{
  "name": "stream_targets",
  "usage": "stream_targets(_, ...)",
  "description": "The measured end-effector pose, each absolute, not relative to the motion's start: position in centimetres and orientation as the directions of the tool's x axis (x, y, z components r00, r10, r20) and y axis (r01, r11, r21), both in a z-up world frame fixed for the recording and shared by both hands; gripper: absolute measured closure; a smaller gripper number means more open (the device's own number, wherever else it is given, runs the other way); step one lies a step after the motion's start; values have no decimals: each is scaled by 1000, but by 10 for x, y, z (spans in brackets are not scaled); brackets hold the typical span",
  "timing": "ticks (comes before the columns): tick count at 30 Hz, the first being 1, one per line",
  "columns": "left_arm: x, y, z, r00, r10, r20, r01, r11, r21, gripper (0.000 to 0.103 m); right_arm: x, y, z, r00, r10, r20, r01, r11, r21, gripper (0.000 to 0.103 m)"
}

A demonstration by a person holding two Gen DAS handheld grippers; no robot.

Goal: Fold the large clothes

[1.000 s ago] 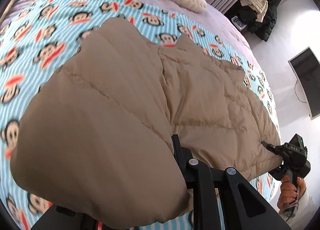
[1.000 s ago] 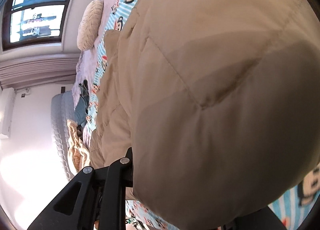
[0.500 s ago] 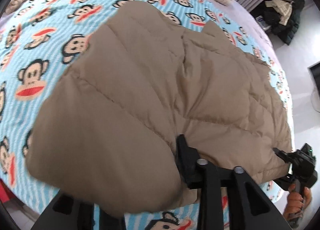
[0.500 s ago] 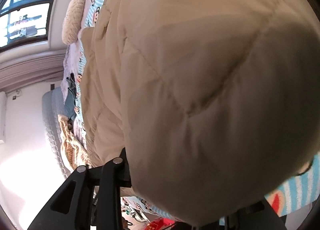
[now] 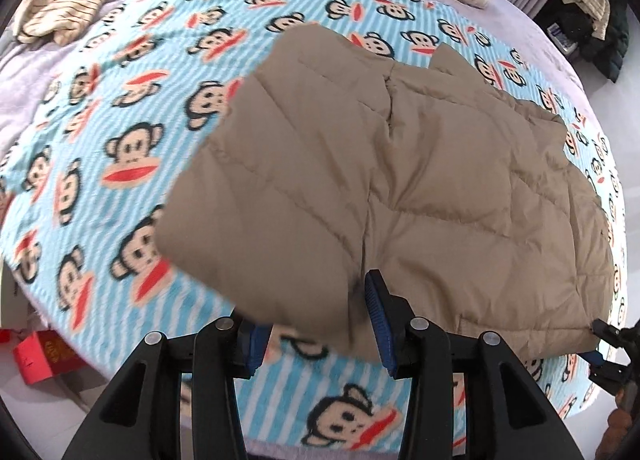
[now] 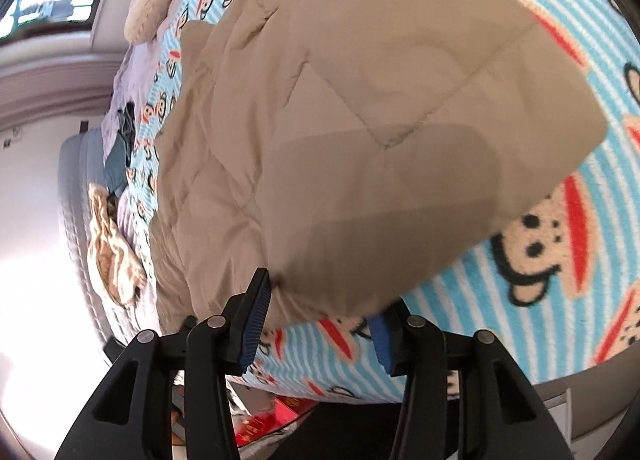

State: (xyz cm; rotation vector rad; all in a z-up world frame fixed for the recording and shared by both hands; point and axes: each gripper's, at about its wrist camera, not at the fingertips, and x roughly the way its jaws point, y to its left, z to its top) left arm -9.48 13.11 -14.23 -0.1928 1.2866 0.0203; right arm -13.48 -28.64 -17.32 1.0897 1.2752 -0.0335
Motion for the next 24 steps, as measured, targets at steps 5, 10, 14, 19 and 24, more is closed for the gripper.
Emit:
stream_targets(5, -108, 136, -124, 287, -58, -956, -115, 989, -95, 57, -144, -280, -153, 332, 500, -800, 525, 607, 597, 52)
stream_targets(10, -107, 144, -107, 298, -75, -952, -65, 993, -99, 57, -145, -265, -128, 377, 459, -805, 461, 660, 593, 51)
stream_targets(14, -97, 152, -95, 304, -79, -949, -4, 996, -84, 57, -132, -235, -121, 374, 477, -795, 424, 675, 604, 51)
stream_targets(19, -79, 163, -95, 283, -101, -954, 33, 995, -95, 57, -108, -197, -120, 346, 475, -809, 416, 695, 586, 50)
stream_targets(24, -58, 175, -104, 255, -132, -958, 41, 991, -125, 45, -92, -174, -119, 324, 451, -832, 433, 711, 554, 48)
